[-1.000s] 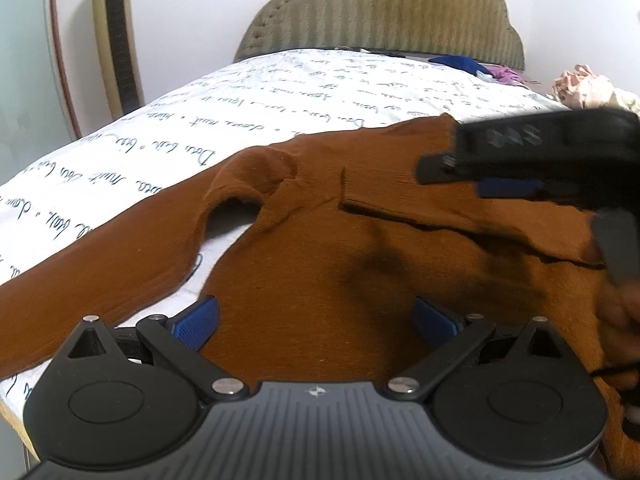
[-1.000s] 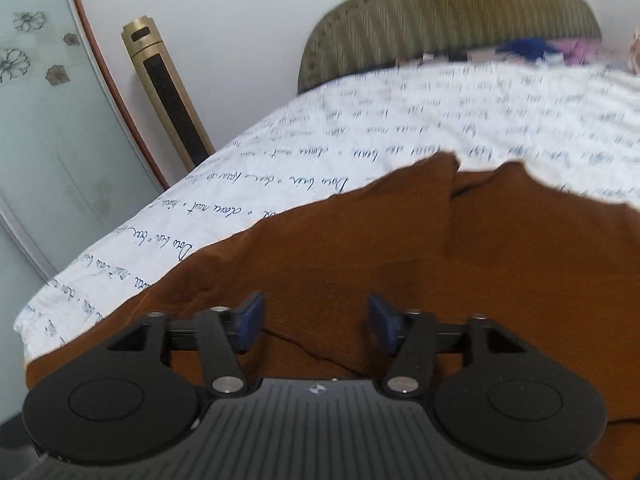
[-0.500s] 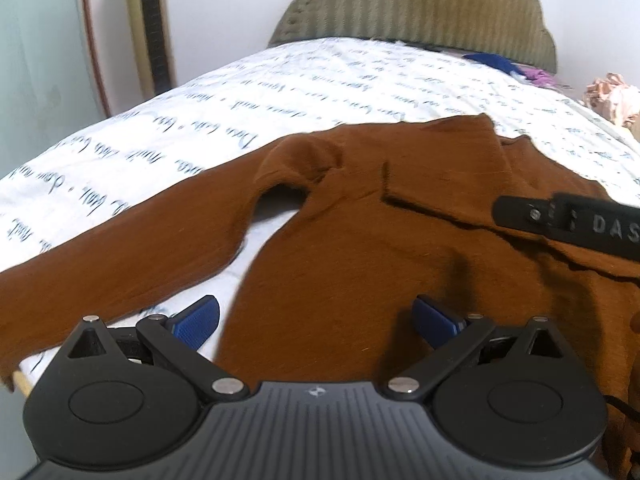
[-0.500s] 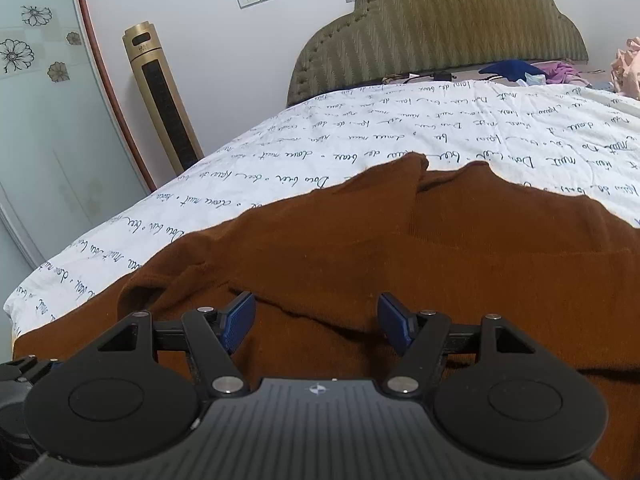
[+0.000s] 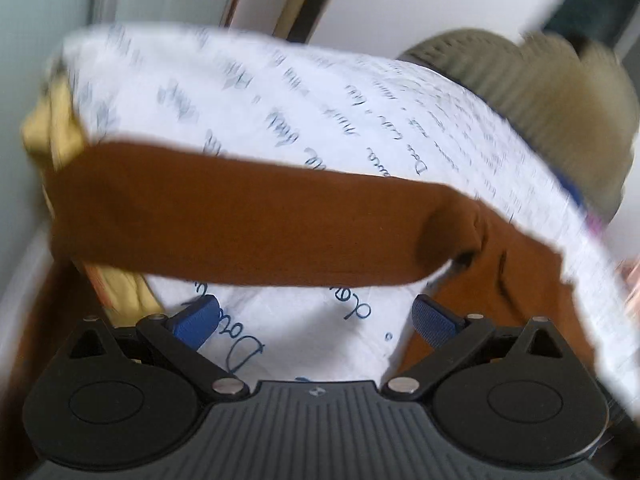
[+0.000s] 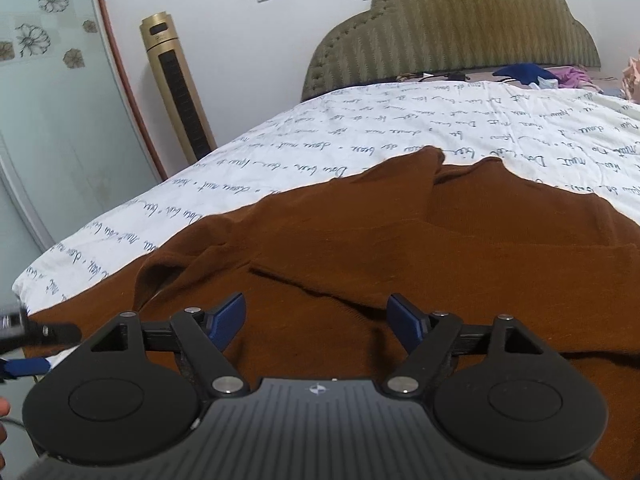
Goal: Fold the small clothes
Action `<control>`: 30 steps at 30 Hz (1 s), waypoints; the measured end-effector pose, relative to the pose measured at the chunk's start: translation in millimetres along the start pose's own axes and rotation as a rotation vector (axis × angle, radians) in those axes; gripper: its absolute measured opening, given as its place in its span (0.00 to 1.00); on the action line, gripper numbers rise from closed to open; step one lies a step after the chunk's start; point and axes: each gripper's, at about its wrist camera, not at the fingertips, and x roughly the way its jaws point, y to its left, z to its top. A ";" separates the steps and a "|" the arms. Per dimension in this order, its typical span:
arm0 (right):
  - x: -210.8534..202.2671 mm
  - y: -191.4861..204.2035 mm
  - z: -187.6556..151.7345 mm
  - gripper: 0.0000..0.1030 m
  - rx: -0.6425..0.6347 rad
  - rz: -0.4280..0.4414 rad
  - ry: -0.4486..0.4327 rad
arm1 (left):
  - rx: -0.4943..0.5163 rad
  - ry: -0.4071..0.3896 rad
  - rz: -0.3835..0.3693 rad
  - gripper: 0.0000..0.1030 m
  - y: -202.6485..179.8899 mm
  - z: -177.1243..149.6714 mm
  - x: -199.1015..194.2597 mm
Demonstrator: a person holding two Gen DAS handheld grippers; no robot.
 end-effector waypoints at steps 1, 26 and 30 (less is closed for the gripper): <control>0.6 1.5 -0.8 0.76 -0.006 0.002 0.004 | -0.031 -0.011 -0.016 1.00 3.1 1.5 0.7; -28.0 -14.3 -6.6 0.84 0.035 -0.044 -0.061 | 0.280 -0.387 0.133 0.11 -80.5 66.8 16.3; -34.2 -31.6 -8.4 0.84 0.108 -0.073 -0.095 | 0.677 -0.341 0.025 0.11 -158.6 32.4 30.1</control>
